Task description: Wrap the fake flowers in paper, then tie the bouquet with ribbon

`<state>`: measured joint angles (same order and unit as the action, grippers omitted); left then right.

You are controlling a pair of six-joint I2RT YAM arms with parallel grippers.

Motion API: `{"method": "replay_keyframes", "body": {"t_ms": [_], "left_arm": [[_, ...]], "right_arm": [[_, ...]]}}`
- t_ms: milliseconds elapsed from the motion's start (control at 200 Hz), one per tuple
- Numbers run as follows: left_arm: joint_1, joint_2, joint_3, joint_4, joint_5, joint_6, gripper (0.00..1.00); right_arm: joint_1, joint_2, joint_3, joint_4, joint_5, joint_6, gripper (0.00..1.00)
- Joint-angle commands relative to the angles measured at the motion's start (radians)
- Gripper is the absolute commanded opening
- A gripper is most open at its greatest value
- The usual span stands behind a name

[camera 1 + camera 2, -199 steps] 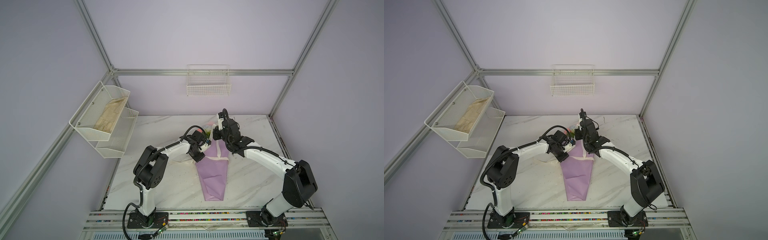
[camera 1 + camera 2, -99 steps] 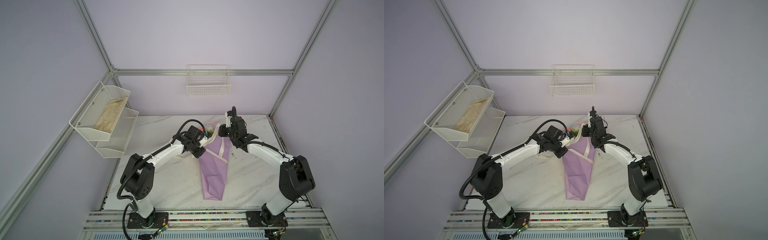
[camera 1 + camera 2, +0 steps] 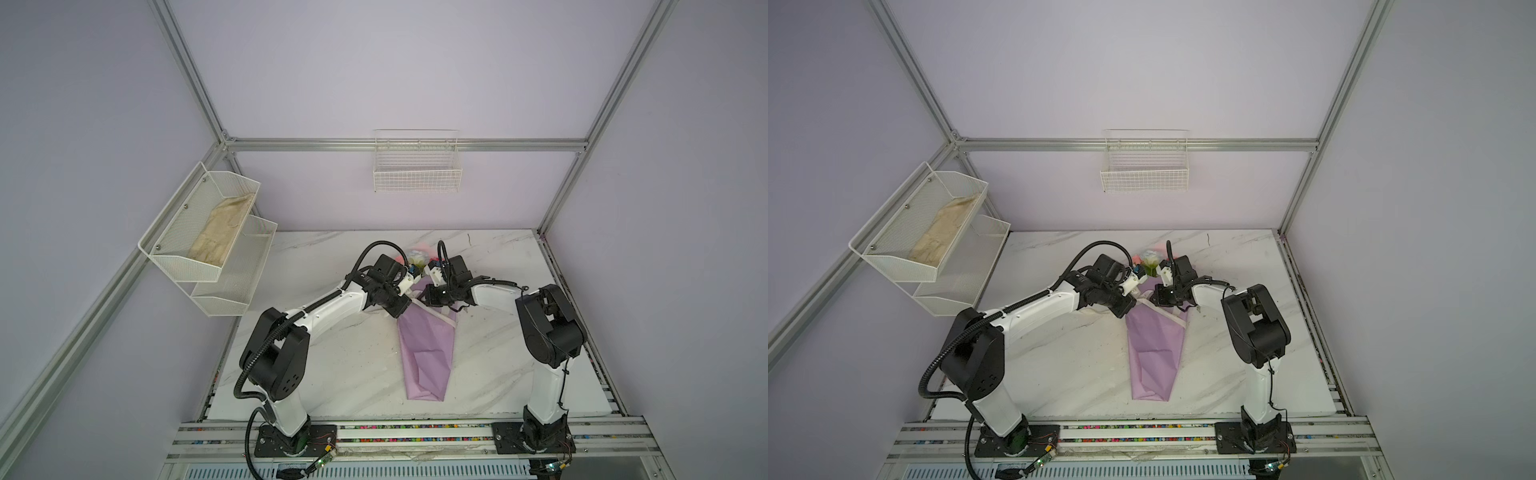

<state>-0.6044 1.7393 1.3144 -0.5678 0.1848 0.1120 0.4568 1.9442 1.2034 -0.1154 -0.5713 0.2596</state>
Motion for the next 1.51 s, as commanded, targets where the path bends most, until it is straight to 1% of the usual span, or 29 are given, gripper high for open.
{"method": "replay_keyframes", "body": {"t_ms": [0, 50, 145, 190, 305, 340, 350, 360, 385, 480, 580, 695, 780, 865, 905, 925, 955, 975, 995, 1040, 1070, 1115, 1155, 1200, 1225, 1255, 1300, 1370, 1500], "left_arm": [[-0.001, -0.026, -0.045, 0.058, -0.018, -0.033, 0.0], [0.0, -0.026, -0.05, 0.072, -0.023, -0.042, 0.0], [0.004, -0.019, -0.049, 0.075, -0.046, -0.062, 0.0], [0.008, -0.015, -0.048, 0.078, -0.052, -0.071, 0.0], [0.016, -0.008, -0.047, 0.087, -0.049, -0.09, 0.0], [0.017, -0.006, -0.047, 0.09, -0.043, -0.096, 0.0], [0.017, -0.005, -0.046, 0.09, -0.041, -0.096, 0.01], [0.018, -0.003, -0.046, 0.09, -0.039, -0.096, 0.01], [0.019, -0.002, -0.045, 0.09, -0.033, -0.096, 0.01], [0.021, 0.005, -0.04, 0.087, -0.027, -0.098, 0.01], [0.023, 0.003, -0.041, 0.085, -0.025, -0.099, 0.01], [0.026, 0.003, -0.043, 0.085, -0.019, -0.099, 0.02], [0.028, 0.01, -0.036, 0.086, -0.005, -0.1, 0.02], [0.029, 0.019, -0.031, 0.085, 0.006, -0.107, 0.02], [0.03, 0.023, -0.028, 0.085, 0.011, -0.107, 0.02], [0.029, 0.025, -0.027, 0.086, 0.013, -0.107, 0.02], [0.029, 0.028, -0.025, 0.085, 0.015, -0.109, 0.02], [0.03, 0.031, -0.024, 0.084, 0.017, -0.108, 0.02], [0.031, 0.034, -0.022, 0.082, 0.018, -0.109, 0.02], [0.031, 0.039, -0.018, 0.075, 0.018, -0.108, 0.02], [0.031, 0.042, -0.014, 0.072, 0.019, -0.109, 0.02], [0.031, 0.047, -0.012, 0.069, 0.017, -0.11, 0.02], [0.032, 0.049, -0.012, 0.068, 0.018, -0.112, 0.02], [0.032, 0.051, -0.011, 0.07, 0.018, -0.112, 0.02], [0.033, 0.054, -0.008, 0.069, 0.018, -0.112, 0.02], [0.034, 0.055, -0.005, 0.065, 0.018, -0.112, 0.02], [0.034, 0.057, 0.0, 0.062, 0.02, -0.113, 0.02], [0.033, 0.053, 0.002, 0.062, 0.025, -0.113, 0.03], [0.034, 0.057, 0.006, 0.063, 0.039, -0.112, 0.03]], "right_arm": [[0.015, -0.033, 0.002, -0.153, -0.174, -0.128, 0.18], [0.024, -0.045, 0.006, -0.222, -0.141, -0.174, 0.19], [0.028, -0.1, -0.012, -0.283, -0.086, -0.216, 0.24], [0.029, -0.123, -0.008, -0.325, -0.058, -0.235, 0.29], [0.028, -0.169, -0.037, -0.35, -0.151, -0.281, 0.38], [0.028, -0.171, -0.04, -0.357, -0.169, -0.286, 0.43], [0.029, -0.171, -0.039, -0.364, -0.167, -0.29, 0.49], [0.028, -0.169, -0.037, -0.369, -0.164, -0.294, 0.53], [0.028, -0.167, -0.032, -0.38, -0.142, -0.292, 0.55], [0.027, -0.183, -0.029, -0.384, 0.027, -0.239, 0.57], [0.024, -0.256, -0.043, -0.352, 0.181, -0.175, 0.58], [0.024, -0.403, -0.131, -0.238, 0.243, -0.133, 0.58], [0.024, -0.519, -0.235, -0.126, 0.241, -0.124, 0.58], [0.038, -0.611, -0.321, -0.053, 0.181, -0.138, 0.54], [0.048, -0.631, -0.348, -0.029, 0.16, -0.103, 0.51], [0.053, -0.633, -0.359, -0.022, 0.118, -0.093, 0.5], [0.07, -0.632, -0.369, -0.015, 0.086, -0.088, 0.49], [0.087, -0.631, -0.374, -0.015, 0.091, -0.085, 0.48], [0.111, -0.627, -0.377, -0.017, 0.122, -0.074, 0.48], [0.148, -0.609, -0.373, -0.038, 0.254, 0.001, 0.45], [0.149, -0.584, -0.364, -0.056, 0.302, 0.061, 0.45], [0.149, -0.544, -0.347, -0.093, 0.303, 0.145, 0.47], [0.159, -0.529, -0.344, -0.088, 0.294, 0.219, 0.47], [0.172, -0.531, -0.352, -0.089, 0.355, 0.357, 0.47], [0.18, -0.537, -0.364, -0.076, 0.369, 0.423, 0.48], [0.185, -0.547, -0.383, -0.05, 0.379, 0.487, 0.49], [0.202, -0.563, -0.4, -0.039, 0.431, 0.57, 0.5], [0.212, -0.562, -0.405, -0.062, 0.501, 0.652, 0.53], [0.216, -0.504, -0.388, -0.058, 0.51, 0.735, 0.55]]}}
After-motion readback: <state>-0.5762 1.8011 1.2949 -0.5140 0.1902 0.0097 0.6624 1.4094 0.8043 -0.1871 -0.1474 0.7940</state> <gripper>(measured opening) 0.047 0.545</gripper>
